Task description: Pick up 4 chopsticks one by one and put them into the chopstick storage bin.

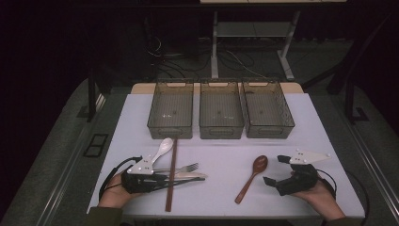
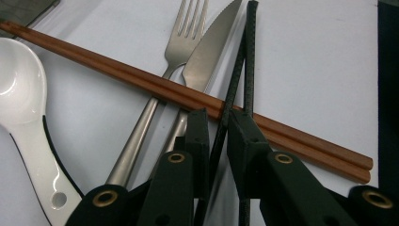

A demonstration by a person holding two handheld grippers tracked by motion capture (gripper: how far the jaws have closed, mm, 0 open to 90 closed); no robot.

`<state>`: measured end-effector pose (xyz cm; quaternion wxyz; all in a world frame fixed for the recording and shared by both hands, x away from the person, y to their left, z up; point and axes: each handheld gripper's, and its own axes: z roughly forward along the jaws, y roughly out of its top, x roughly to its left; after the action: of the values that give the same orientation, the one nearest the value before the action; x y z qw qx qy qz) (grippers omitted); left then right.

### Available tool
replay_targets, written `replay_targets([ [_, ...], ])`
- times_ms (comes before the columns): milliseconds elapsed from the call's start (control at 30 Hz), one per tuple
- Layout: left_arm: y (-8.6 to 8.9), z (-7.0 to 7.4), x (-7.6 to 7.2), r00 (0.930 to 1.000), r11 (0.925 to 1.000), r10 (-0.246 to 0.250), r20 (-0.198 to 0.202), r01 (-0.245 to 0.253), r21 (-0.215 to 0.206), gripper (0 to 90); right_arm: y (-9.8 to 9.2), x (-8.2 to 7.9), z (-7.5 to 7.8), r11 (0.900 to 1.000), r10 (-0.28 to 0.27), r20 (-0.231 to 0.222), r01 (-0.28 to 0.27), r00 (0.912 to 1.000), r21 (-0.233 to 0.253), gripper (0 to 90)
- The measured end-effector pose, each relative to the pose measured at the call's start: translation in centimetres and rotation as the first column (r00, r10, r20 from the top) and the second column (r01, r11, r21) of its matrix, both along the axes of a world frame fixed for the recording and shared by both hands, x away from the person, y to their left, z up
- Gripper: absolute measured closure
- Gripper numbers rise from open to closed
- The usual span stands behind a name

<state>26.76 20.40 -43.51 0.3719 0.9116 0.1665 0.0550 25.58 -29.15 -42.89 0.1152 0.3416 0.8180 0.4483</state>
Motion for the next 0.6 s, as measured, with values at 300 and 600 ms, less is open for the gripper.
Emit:
replay_targets([
  [300,-0.2,-0.31,0.09,1.0,0.9994,-0.008,-0.005,0.008,0.035,78.4,-0.01,0.01,0.0,1.0,0.0,0.001,0.0,1.0,0.0,1.0],
  [600,-0.27,-0.51,0.2,0.9999,0.9984,-0.014,-0.008,0.014,0.055,80.9,-0.02,0.01,0.01,1.0,0.001,0.002,-0.001,1.0,0.002,1.0],
])
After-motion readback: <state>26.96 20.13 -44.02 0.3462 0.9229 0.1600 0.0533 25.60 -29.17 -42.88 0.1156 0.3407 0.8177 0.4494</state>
